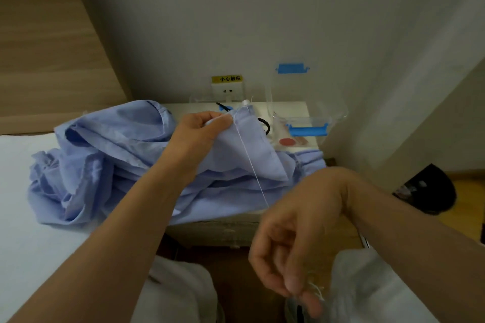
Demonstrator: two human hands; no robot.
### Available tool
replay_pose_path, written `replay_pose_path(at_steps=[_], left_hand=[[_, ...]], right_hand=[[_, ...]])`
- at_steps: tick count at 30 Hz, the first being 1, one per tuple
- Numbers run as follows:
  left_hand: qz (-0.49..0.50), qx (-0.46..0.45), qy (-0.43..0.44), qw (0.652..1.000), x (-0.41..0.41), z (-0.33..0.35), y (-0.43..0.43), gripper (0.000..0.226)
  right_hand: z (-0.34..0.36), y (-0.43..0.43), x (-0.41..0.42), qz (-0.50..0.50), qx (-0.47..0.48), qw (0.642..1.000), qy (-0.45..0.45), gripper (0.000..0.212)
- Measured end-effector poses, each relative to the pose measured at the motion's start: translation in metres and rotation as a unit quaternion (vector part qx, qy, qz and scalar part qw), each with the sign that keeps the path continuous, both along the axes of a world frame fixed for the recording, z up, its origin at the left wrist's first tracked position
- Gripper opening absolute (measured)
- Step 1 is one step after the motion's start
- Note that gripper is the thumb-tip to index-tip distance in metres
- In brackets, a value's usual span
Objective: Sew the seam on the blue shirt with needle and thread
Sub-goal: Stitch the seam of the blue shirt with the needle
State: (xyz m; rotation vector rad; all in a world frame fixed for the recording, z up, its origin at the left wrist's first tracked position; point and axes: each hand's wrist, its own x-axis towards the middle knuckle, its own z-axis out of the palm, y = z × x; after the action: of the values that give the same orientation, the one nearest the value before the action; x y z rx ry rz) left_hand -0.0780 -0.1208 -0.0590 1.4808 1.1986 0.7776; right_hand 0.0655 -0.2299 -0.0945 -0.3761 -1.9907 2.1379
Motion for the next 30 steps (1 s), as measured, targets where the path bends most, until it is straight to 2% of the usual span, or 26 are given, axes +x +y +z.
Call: replay_pose_path(at_steps=[1, 2, 3, 4, 6, 7, 9, 10, 11, 14, 17, 20, 22, 24, 26, 27, 28, 30], left_hand=[[0.000, -0.001, -0.003, 1.000, 0.000, 0.000, 0.000, 0.025], [-0.001, -0.004, -0.006, 1.000, 0.000, 0.000, 0.001, 0.025], [-0.001, -0.004, -0.006, 1.000, 0.000, -0.001, 0.001, 0.025], [-0.003, -0.003, -0.006, 1.000, 0.000, 0.000, 0.001, 0.025], [-0.018, -0.007, -0.016, 1.000, 0.000, 0.001, 0.000, 0.024], [-0.029, -0.009, -0.026, 0.999, 0.000, 0.001, 0.000, 0.023], [-0.035, -0.002, -0.029, 0.999, 0.001, 0.001, -0.001, 0.023], [-0.030, 0.006, -0.025, 0.999, 0.001, 0.001, -0.001, 0.023], [-0.026, 0.007, -0.025, 0.999, 0.002, 0.002, -0.001, 0.024], [-0.044, -0.009, -0.041, 0.998, 0.003, 0.003, -0.002, 0.026], [-0.069, -0.007, -0.043, 0.997, 0.003, 0.004, -0.003, 0.028], [-0.075, -0.001, -0.044, 0.996, 0.004, 0.003, -0.005, 0.027], [-0.071, -0.005, -0.043, 0.997, 0.003, 0.002, -0.003, 0.026], [-0.056, -0.010, -0.050, 0.997, 0.002, 0.000, -0.001, 0.027], [-0.035, -0.013, -0.055, 0.998, 0.002, -0.001, 0.000, 0.029], [-0.027, -0.012, -0.055, 0.998, 0.002, -0.001, 0.000, 0.029], [-0.022, -0.011, -0.054, 0.998, 0.003, -0.001, 0.000, 0.030], [-0.020, -0.008, -0.049, 0.999, 0.003, -0.002, -0.001, 0.030]], right_hand=[[-0.004, -0.004, -0.005, 0.014, -0.018, 0.999, 0.023, 0.076], [0.000, -0.001, -0.003, 0.037, -0.043, 0.998, 0.010, 0.069], [0.013, 0.004, 0.003, 0.074, -0.048, 0.996, -0.023, 0.051], [0.027, 0.012, 0.010, 0.051, -0.052, 0.996, -0.057, 0.034], [0.050, 0.026, 0.019, -0.164, 0.005, 0.982, -0.095, 0.018], [0.054, 0.029, 0.019, -0.299, 0.042, 0.947, -0.108, 0.015], [0.045, 0.033, 0.014, -0.511, 0.146, 0.841, -0.102, 0.005], [0.036, 0.035, 0.011, -0.570, 0.192, 0.791, -0.109, 0.004], [0.030, 0.039, 0.010, -0.608, 0.211, 0.757, -0.111, 0.009], [0.022, 0.045, 0.009, -0.652, 0.269, 0.693, -0.150, 0.018], [0.017, 0.045, 0.003, -0.663, 0.296, 0.664, -0.176, 0.017], [0.015, 0.050, 0.004, -0.668, 0.286, 0.668, -0.160, 0.013], [0.018, 0.049, 0.005, -0.643, 0.283, 0.695, -0.154, 0.015], [0.029, 0.043, 0.006, -0.563, 0.262, 0.766, -0.169, 0.018], [0.039, 0.034, 0.008, -0.407, 0.226, 0.861, -0.203, 0.011], [0.042, 0.030, 0.009, -0.319, 0.213, 0.897, -0.219, 0.006], [0.042, 0.028, 0.008, -0.242, 0.197, 0.921, -0.232, 0.001], [0.039, 0.025, 0.006, -0.131, 0.161, 0.942, -0.263, 0.009]])
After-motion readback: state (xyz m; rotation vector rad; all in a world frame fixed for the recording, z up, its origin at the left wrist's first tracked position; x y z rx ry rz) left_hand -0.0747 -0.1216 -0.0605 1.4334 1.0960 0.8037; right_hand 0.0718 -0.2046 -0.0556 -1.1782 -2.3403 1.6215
